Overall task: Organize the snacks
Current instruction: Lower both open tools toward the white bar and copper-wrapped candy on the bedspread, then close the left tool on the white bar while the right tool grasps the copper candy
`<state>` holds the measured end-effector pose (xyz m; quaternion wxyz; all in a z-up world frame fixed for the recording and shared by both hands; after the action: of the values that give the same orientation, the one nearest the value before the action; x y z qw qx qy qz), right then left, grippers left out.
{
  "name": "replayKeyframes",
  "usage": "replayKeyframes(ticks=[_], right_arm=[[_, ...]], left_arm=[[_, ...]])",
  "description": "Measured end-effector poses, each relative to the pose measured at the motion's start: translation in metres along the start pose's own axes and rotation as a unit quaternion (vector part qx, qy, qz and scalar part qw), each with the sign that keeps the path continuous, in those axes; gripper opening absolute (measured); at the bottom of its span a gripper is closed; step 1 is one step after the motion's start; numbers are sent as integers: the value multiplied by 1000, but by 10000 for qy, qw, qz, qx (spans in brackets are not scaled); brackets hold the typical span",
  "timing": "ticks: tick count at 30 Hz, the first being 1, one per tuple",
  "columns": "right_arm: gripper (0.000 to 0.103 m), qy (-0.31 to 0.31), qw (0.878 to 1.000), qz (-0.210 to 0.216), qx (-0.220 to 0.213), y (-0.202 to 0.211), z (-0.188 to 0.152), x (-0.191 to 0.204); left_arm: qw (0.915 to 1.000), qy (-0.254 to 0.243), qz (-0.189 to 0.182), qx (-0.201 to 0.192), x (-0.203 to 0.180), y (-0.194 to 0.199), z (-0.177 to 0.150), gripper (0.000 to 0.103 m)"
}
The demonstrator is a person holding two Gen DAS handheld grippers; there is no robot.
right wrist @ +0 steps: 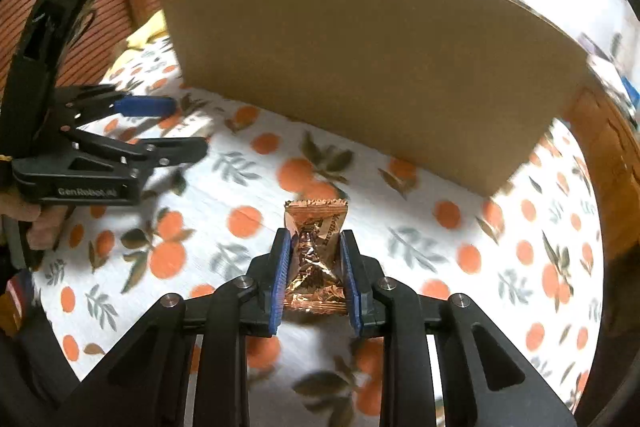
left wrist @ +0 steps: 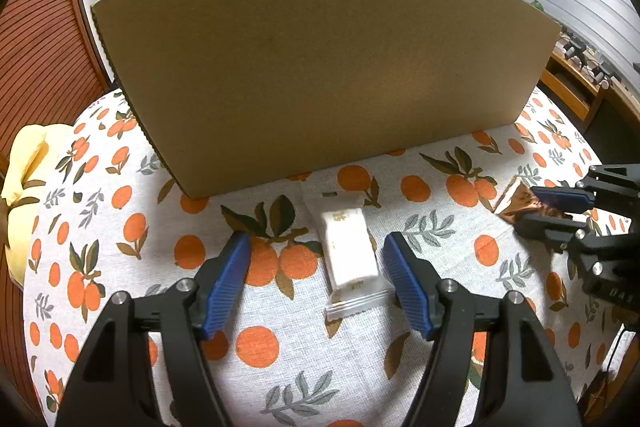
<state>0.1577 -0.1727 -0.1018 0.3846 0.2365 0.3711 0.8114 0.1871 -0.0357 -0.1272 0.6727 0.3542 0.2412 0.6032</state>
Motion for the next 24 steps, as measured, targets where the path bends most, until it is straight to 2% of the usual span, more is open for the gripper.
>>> replayKeyframes(ticks=[9,17,20,22,24], right_arm=[[28,-222,9995,18,-218,4,-6,-5],[43,-75,9998,55,-173,-3,-4,3],[45,-69,9998,79,-170,-2,-5,3],[46,-58,9998,76,-167,-2,-5,3],[47,-38,9998,69,-159,-2,-5,3]], left_arm=[[10000,57,14,-18,5,-1,-1,63],[10000,59,12,-19,5,-1,-1,63],[10000,59,13,-19,4,-1,-1,63],[10000,67,13,-29,6,0,-2,60],[9999,87,22,-55,7,2,-2,50]])
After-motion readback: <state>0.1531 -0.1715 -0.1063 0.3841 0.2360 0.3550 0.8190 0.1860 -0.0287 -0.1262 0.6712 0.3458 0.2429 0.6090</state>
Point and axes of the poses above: each gripper's, at about its wrist camera, not at the fingertips, and y roughly against the way its jaws point, x to its left, z to its top, the point moved 2 cm from there along -y, roughly the way its jaws point, and after that the axes turned 10 degrees about z, right-handed, at the moved point
